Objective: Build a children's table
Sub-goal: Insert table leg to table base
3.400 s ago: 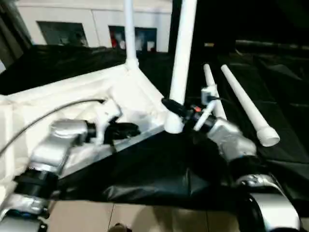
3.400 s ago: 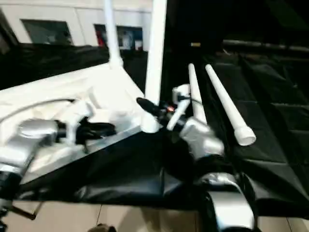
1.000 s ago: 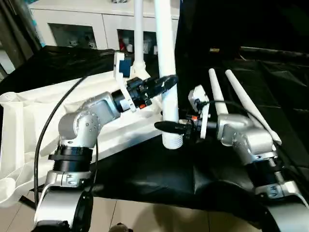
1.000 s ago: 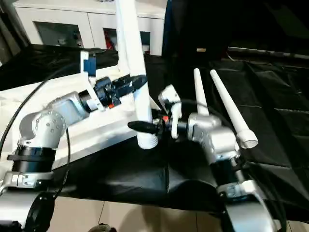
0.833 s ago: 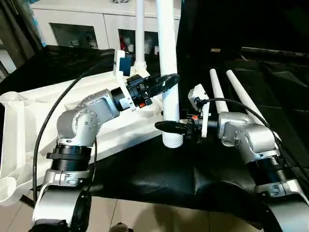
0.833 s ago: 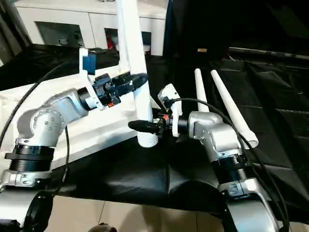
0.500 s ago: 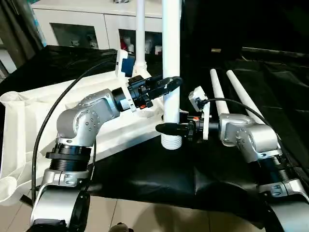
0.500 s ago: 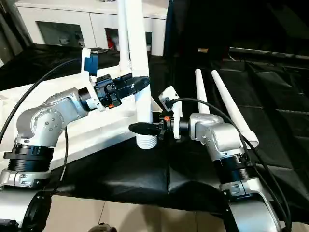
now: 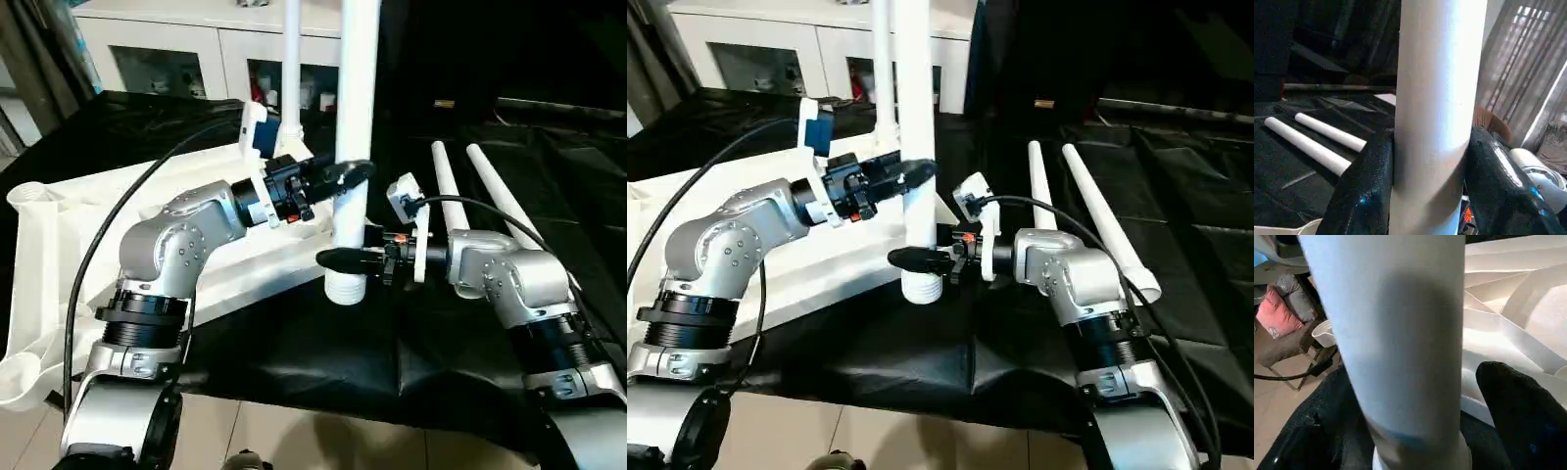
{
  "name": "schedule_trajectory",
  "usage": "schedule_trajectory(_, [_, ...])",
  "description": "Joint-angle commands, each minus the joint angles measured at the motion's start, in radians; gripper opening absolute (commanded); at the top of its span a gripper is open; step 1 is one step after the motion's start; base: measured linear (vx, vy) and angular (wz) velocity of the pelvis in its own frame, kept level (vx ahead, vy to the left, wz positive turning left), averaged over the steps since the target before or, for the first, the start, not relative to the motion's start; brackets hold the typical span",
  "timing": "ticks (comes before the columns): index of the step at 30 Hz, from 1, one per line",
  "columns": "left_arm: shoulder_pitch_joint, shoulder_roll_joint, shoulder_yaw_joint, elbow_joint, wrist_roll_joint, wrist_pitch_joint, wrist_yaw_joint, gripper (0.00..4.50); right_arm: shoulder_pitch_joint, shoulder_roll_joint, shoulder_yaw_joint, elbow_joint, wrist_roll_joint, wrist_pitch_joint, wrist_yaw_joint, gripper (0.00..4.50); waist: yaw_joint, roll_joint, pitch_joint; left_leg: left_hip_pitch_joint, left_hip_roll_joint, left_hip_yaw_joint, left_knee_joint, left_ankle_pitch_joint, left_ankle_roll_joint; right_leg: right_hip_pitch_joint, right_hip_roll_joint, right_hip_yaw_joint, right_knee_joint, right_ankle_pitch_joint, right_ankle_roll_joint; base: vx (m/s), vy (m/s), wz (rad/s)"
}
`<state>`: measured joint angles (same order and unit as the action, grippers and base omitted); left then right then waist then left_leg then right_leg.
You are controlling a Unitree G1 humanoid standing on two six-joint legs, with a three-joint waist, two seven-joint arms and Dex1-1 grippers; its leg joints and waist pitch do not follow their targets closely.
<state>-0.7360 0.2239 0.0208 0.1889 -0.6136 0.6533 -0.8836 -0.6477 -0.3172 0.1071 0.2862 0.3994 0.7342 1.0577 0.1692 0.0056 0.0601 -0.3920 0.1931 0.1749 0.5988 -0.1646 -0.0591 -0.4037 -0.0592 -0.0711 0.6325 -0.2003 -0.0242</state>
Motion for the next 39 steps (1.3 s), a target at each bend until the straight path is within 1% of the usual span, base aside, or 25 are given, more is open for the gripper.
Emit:
schedule_trajectory(1, [0.0, 0.007, -0.014, -0.035, 0.005, -0.004, -0.014, 1.84, -0.016, -0.004, 0.003, -0.013, 0.009, 0.006, 0.005, 3.92, 0.002, 0.006, -0.085, 0.02, 0.037, -0.015, -0.055, -0.108, 0.002, 0.061, -0.084, 0.049, -0.061, -0.017, -0.199, 0.0, 0.0, 0.0])
schedule_trajectory(3, [0.001, 0.008, -0.018, -0.036, 0.006, -0.005, -0.017, 1.84, -0.018, -0.002, 0.004, -0.011, 0.008, 0.006, 0.002, 3.63, 0.001, 0.004, -0.085, 0.02, 0.037, -0.015, -0.055, -0.107, 0.002, 0.061, -0.083, 0.049, -0.06, -0.014, -0.199, 0.0, 0.0, 0.0])
schedule_trajectory(5, [0.002, 0.007, -0.019, -0.037, 0.008, -0.006, -0.018, 1.84, -0.019, 0.002, 0.004, -0.007, 0.011, 0.008, 0.0, 3.53, 0.001, 0.004, -0.085, 0.019, 0.037, -0.015, -0.054, -0.106, 0.002, 0.062, -0.083, 0.049, -0.06, -0.013, -0.2, 0.0, 0.0, 0.0])
schedule_trajectory(8, [0.002, 0.007, -0.019, -0.037, 0.01, -0.007, -0.018, 1.84, -0.019, 0.001, 0.012, -0.002, 0.005, 0.0, 0.002, 3.18, 0.001, 0.005, -0.085, 0.019, 0.037, -0.015, -0.054, -0.104, 0.003, 0.062, -0.082, 0.049, -0.06, -0.011, -0.199, 0.0, 0.0, 0.0])
schedule_trajectory(11, [0.0, 0.009, -0.022, -0.038, 0.007, -0.005, -0.02, 1.84, -0.019, 0.004, 0.018, 0.006, 0.004, 0.002, 0.008, 2.97, 0.001, 0.005, -0.085, 0.019, 0.037, -0.015, -0.054, -0.112, 0.002, 0.062, -0.083, 0.049, -0.06, -0.021, -0.197, 0.0, 0.0, 0.0])
schedule_trajectory(12, [0.0, 0.009, -0.022, -0.038, 0.007, -0.005, -0.02, 1.84, -0.019, 0.004, 0.019, 0.006, 0.004, 0.002, 0.008, 2.97, 0.001, 0.005, -0.085, 0.019, 0.037, -0.015, -0.055, -0.112, 0.001, 0.062, -0.083, 0.049, -0.06, -0.022, -0.197, 0.0, 0.0, 0.0])
schedule_trajectory(13, [-0.001, 0.009, -0.022, -0.038, 0.006, -0.005, -0.02, 1.84, -0.019, 0.004, 0.02, 0.006, 0.004, 0.003, 0.009, 2.73, 0.001, 0.005, -0.085, 0.02, 0.038, -0.015, -0.054, -0.109, 0.0, 0.061, -0.083, 0.048, -0.06, -0.018, -0.198, 0.0, 0.0, 0.0])
schedule_trajectory(15, [-0.001, 0.008, -0.021, -0.039, 0.005, -0.004, -0.02, 1.84, -0.018, 0.004, 0.021, 0.006, 0.004, 0.004, 0.01, 2.63, 0.001, 0.005, -0.086, 0.019, 0.037, -0.015, -0.054, -0.109, 0.0, 0.062, -0.083, 0.049, -0.059, -0.014, -0.199, 0.0, 0.0, 0.0])
schedule_trajectory(18, [-0.003, 0.007, -0.021, -0.039, 0.002, -0.003, -0.019, 1.84, -0.018, 0.004, 0.023, 0.01, 0.004, 0.005, 0.014, 2.3, 0.002, 0.006, -0.085, 0.02, 0.037, -0.015, -0.054, -0.112, 0.0, 0.061, -0.083, 0.048, -0.06, -0.017, -0.198, 0.0, 0.0, 0.0])
schedule_trajectory(20, [-0.006, 0.006, -0.019, -0.036, 0.001, -0.002, -0.018, 1.84, -0.018, 0.003, 0.024, 0.015, 0.003, 0.003, 0.016, 2.2, 0.002, 0.009, -0.086, 0.02, 0.037, -0.016, -0.054, -0.113, -0.001, 0.062, -0.083, 0.049, -0.059, -0.012, -0.199, 0.0, 0.0, 0.0])
schedule_trajectory(21, [-0.008, 0.006, -0.018, -0.035, 0.001, -0.002, -0.017, 1.84, -0.017, 0.003, 0.024, 0.016, 0.003, 0.003, 0.016, 2.11, 0.001, 0.008, -0.085, 0.02, 0.037, -0.016, -0.054, -0.114, -0.001, 0.061, -0.083, 0.048, -0.06, -0.013, -0.199, 0.0, 0.0, 0.0])
schedule_trajectory(26, [-0.014, 0.003, -0.016, -0.028, -0.001, -0.007, -0.013, 1.84, -0.012, -0.001, 0.026, 0.016, 0.002, 0.001, 0.016, 2.05, 0.001, 0.009, -0.086, 0.02, 0.037, -0.016, -0.054, -0.12, -0.004, 0.062, -0.082, 0.048, -0.059, -0.013, -0.2, 0.0, 0.0, 0.0])
schedule_trajectory(27, [-0.014, 0.003, -0.016, -0.028, -0.001, -0.007, -0.013, 2.19, -0.012, -0.001, 0.026, 0.016, 0.002, 0.001, 0.016, 2.05, 0.001, 0.009, -0.086, 0.02, 0.037, -0.016, -0.054, -0.12, -0.004, 0.062, -0.082, 0.048, -0.059, -0.013, -0.201, 0.0, 0.0, 0.0])
schedule_trajectory(28, [-0.018, -0.004, -0.013, -0.019, 0.019, -0.03, 0.017, 2.4, -0.012, 0.002, 0.018, 0.022, 0.0, -0.008, 0.01, 2.05, 0.001, 0.009, -0.085, 0.02, 0.038, -0.016, -0.054, -0.126, -0.006, 0.061, -0.082, 0.048, -0.06, -0.018, -0.2, 0.0, 0.0, 0.0])
schedule_trajectory(29, [-0.018, -0.004, -0.013, -0.019, 0.019, -0.03, 0.017, 2.54, -0.012, 0.002, 0.018, 0.022, 0.0, -0.008, 0.01, 2.05, 0.001, 0.009, -0.086, 0.021, 0.038, -0.016, -0.054, -0.126, -0.007, 0.062, -0.083, 0.048, -0.06, -0.016, -0.201, 0.0, 0.0, 0.0])
schedule_trajectory(32, [-0.021, -0.011, -0.002, -0.011, 0.007, -0.019, 0.024, 2.61, -0.014, 0.007, 0.008, 0.03, -0.003, -0.02, -0.001, 2.01, 0.0, 0.009, -0.086, 0.02, 0.037, -0.017, -0.054, -0.127, -0.008, 0.062, -0.083, 0.048, -0.06, -0.02, -0.201, 0.0, 0.0, 0.0])
schedule_trajectory(33, [-0.016, -0.032, 0.021, 0.001, 0.006, -0.06, 0.044, 2.78, -0.016, 0.025, -0.021, 0.045, -0.001, -0.061, -0.028, 1.99, -0.001, 0.003, -0.085, 0.02, 0.037, -0.016, -0.055, -0.127, -0.006, 0.062, -0.082, 0.048, -0.061, -0.02, -0.2, 0.0, 0.0, 0.0])
schedule_trajectory(34, [-0.016, -0.032, 0.021, 0.001, 0.006, -0.06, 0.044, 2.91, -0.016, 0.025, -0.021, 0.045, -0.001, -0.061, -0.028, 1.98, 0.0, 0.006, -0.085, 0.019, 0.037, -0.016, -0.053, -0.129, -0.007, 0.061, -0.087, 0.049, -0.063, -0.029, -0.203, 0.0, 0.0, 0.0])
schedule_trajectory(35, [-0.017, -0.052, 0.044, 0.016, 0.005, -0.103, 0.065, 2.97, -0.017, 0.036, -0.039, 0.057, -0.002, -0.09, -0.052, 1.98, -0.001, -0.004, -0.085, 0.02, 0.037, -0.015, -0.055, -0.124, -0.006, 0.064, -0.085, 0.048, -0.064, -0.032, -0.202, 0.0, 0.0, 0.0])
schedule_trajectory(36, [-0.018, -0.073, 0.07, 0.03, 0.0, -0.141, 0.086, 2.97, -0.019, 0.047, -0.056, 0.07, -0.004, -0.119, -0.077, 1.98, 0.0, -0.002, -0.085, 0.017, 0.037, -0.014, -0.053, -0.119, -0.003, 0.062, -0.089, 0.05, -0.065, -0.031, -0.206, 0.0, 0.0, 0.0])
schedule_trajectory(37, [-0.024, -0.097, 0.104, 0.049, -0.018, -0.171, 0.11, 2.96, -0.021, 0.06, -0.076, 0.085, -0.008, -0.151, -0.109, 1.97, 0.0, 0.0, -0.084, 0.017, 0.037, -0.015, -0.053, -0.125, -0.008, 0.062, -0.089, 0.05, -0.065, -0.036, -0.208, 0.0, 0.0, 0.0])
schedule_trajectory(38, [-0.036, -0.125, 0.158, 0.081, -0.045, -0.218, 0.143, 2.95, -0.028, 0.084, -0.122, 0.114, -0.008, -0.2, -0.183, 1.97, 0.0, 0.001, -0.086, 0.019, 0.037, -0.015, -0.053, -0.126, -0.01, 0.062, -0.089, 0.049, -0.064, -0.044, -0.207, 0.0, 0.0, 0.0])
schedule_trajectory(39, [-0.036, -0.125, 0.158, 0.081, -0.045, -0.218, 0.143, 2.95, -0.028, 0.084, -0.122, 0.114, -0.008, -0.2, -0.183, 1.96, 0.0, 0.001, -0.085, 0.018, 0.036, -0.013, -0.052, -0.126, -0.01, 0.059, -0.09, 0.05, -0.067, -0.047, -0.206, 0.0, 0.0, 0.0])
